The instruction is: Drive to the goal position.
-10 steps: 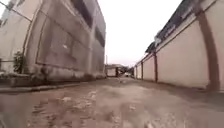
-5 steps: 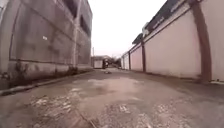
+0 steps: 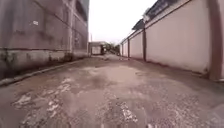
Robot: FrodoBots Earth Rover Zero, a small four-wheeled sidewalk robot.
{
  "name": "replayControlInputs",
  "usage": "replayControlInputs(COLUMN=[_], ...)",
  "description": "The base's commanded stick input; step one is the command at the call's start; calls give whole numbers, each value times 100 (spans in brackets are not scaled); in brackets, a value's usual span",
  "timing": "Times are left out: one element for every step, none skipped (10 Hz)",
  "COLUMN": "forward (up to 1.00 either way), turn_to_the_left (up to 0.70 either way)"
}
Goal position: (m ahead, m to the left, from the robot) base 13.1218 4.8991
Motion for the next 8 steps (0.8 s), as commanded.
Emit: replayControlInputs(forward=[85, 85, 85, 85, 85, 85, 85, 85], turn_to_the_left=[0, 0, 0, 0, 0, 0, 0, 0])
